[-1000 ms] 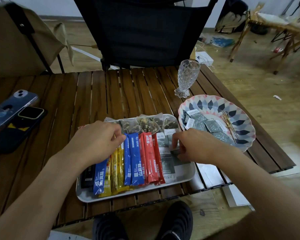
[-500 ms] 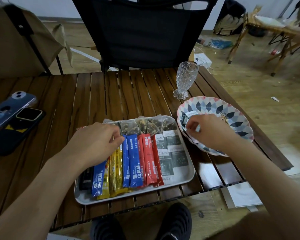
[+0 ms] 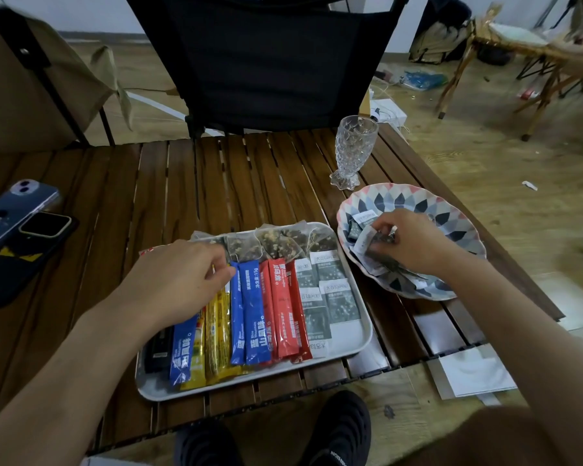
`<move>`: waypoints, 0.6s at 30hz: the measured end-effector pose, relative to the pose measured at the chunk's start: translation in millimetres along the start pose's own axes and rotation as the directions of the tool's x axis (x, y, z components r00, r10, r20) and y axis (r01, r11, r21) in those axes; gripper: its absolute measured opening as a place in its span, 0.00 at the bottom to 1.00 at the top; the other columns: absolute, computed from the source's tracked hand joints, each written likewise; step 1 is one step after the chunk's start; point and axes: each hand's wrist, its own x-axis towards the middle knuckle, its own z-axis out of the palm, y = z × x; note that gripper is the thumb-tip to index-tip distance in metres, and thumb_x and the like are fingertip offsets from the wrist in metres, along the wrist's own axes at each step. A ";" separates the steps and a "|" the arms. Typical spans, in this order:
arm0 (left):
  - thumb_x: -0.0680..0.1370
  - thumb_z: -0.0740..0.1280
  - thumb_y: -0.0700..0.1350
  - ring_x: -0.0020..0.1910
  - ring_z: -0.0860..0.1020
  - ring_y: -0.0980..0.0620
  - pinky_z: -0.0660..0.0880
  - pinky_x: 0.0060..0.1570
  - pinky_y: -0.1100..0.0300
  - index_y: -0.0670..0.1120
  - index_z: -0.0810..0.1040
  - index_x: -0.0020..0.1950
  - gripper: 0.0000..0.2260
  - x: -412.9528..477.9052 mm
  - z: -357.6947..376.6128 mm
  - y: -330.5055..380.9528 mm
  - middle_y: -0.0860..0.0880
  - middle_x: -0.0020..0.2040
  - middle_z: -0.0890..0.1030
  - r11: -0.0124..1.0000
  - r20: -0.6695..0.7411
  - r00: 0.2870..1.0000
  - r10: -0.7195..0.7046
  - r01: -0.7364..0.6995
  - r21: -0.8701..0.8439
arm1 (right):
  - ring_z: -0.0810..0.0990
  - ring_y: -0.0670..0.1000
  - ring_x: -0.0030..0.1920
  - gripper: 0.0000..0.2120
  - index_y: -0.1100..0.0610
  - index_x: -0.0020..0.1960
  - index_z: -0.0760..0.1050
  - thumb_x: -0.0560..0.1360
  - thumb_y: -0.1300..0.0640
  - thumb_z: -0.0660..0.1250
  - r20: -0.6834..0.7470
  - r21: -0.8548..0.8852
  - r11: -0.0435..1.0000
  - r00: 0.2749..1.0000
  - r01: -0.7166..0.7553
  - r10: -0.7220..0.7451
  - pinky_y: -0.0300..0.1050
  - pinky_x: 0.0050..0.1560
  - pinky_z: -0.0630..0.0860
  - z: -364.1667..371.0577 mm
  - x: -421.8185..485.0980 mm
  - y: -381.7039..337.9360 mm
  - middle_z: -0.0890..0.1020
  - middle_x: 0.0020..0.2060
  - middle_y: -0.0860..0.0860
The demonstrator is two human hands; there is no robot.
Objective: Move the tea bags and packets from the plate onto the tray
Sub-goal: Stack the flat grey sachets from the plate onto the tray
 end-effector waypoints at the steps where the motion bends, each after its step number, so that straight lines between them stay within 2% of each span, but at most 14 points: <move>1: 0.81 0.61 0.60 0.38 0.76 0.62 0.70 0.34 0.64 0.59 0.73 0.44 0.09 0.1 -0.2 0.2 0.59 0.38 0.77 1.000 0.006 1.000 -0.003 0.003 -0.001 | 0.78 0.47 0.42 0.07 0.49 0.51 0.77 0.75 0.52 0.73 -0.033 0.044 0.999 0.999 0.001 0.001 0.37 0.38 0.69 -2.9 -1.2 0.3 0.80 0.47 0.48; 6: 0.81 0.61 0.60 0.37 0.75 0.63 0.67 0.33 0.65 0.60 0.71 0.43 0.09 -0.3 -1.7 3.1 0.60 0.38 0.76 1.000 0.017 1.000 -0.013 0.013 0.000 | 0.81 0.45 0.41 0.03 0.49 0.45 0.78 0.76 0.54 0.72 -0.214 0.203 0.976 0.976 0.078 -0.034 0.29 0.37 0.69 -29.3 -18.5 -14.1 0.82 0.41 0.45; 8: 0.81 0.61 0.60 0.37 0.74 0.63 0.67 0.33 0.65 0.60 0.71 0.43 0.09 -0.5 -2.1 3.2 0.60 0.37 0.75 1.000 0.016 1.000 -0.016 0.016 0.001 | 0.82 0.42 0.37 0.03 0.50 0.45 0.78 0.76 0.55 0.72 -0.215 0.255 0.960 0.975 0.118 -0.063 0.27 0.36 0.73 -38.8 -24.2 -23.2 0.82 0.40 0.43; 9: 0.81 0.61 0.60 0.37 0.75 0.62 0.67 0.33 0.64 0.60 0.70 0.43 0.09 -0.7 -1.9 2.9 0.60 0.37 0.76 1.000 0.017 1.000 -0.017 0.017 0.002 | 0.83 0.43 0.36 0.03 0.51 0.46 0.78 0.76 0.57 0.72 -0.150 0.318 0.940 0.986 0.124 -0.079 0.31 0.38 0.77 -41.5 -26.9 -28.3 0.83 0.40 0.45; 10: 0.81 0.61 0.60 0.37 0.75 0.62 0.68 0.33 0.64 0.60 0.71 0.43 0.09 -0.8 -1.7 2.6 0.60 0.37 0.76 1.000 0.019 1.000 -0.017 0.017 0.001 | 0.84 0.46 0.35 0.04 0.53 0.48 0.78 0.76 0.58 0.72 -0.045 0.394 0.913 0.994 0.105 -0.095 0.38 0.39 0.82 -42.6 -29.9 -34.4 0.84 0.40 0.48; 11: 0.81 0.61 0.60 0.37 0.75 0.62 0.68 0.34 0.64 0.60 0.71 0.43 0.09 -0.9 -1.3 2.2 0.59 0.38 0.76 1.000 0.023 1.000 -0.019 0.019 0.000 | 0.85 0.49 0.36 0.06 0.54 0.51 0.78 0.76 0.60 0.72 0.078 0.451 0.890 0.991 0.060 -0.106 0.45 0.39 0.84 -41.7 -33.5 -40.1 0.85 0.41 0.50; 12: 0.81 0.61 0.60 0.37 0.75 0.62 0.69 0.34 0.64 0.59 0.71 0.43 0.09 -1.0 -1.0 1.7 0.59 0.38 0.76 1.000 0.025 1.000 -0.019 0.019 0.001 | 0.86 0.52 0.36 0.08 0.55 0.53 0.77 0.75 0.61 0.72 0.197 0.478 0.878 0.974 0.007 -0.115 0.47 0.39 0.84 -39.2 -37.1 -45.4 0.85 0.42 0.53; 15: 0.81 0.61 0.61 0.39 0.76 0.62 0.71 0.36 0.63 0.59 0.73 0.45 0.09 -1.0 -0.3 0.7 0.59 0.39 0.76 1.000 0.020 1.000 -0.011 0.011 0.000 | 0.87 0.56 0.37 0.08 0.57 0.54 0.77 0.76 0.63 0.71 0.451 0.467 0.877 0.884 -0.113 -0.126 0.48 0.39 0.85 -26.2 -45.0 -58.0 0.85 0.43 0.57; 18: 0.81 0.61 0.60 0.39 0.76 0.62 0.71 0.36 0.63 0.59 0.73 0.44 0.09 -1.7 -1.1 1.4 0.59 0.39 0.77 1.000 0.019 1.000 -0.007 0.007 -0.006 | 0.87 0.57 0.40 0.09 0.60 0.57 0.75 0.77 0.63 0.70 0.584 0.351 0.927 0.805 -0.132 -0.107 0.47 0.39 0.85 -14.2 -46.4 -63.8 0.86 0.44 0.60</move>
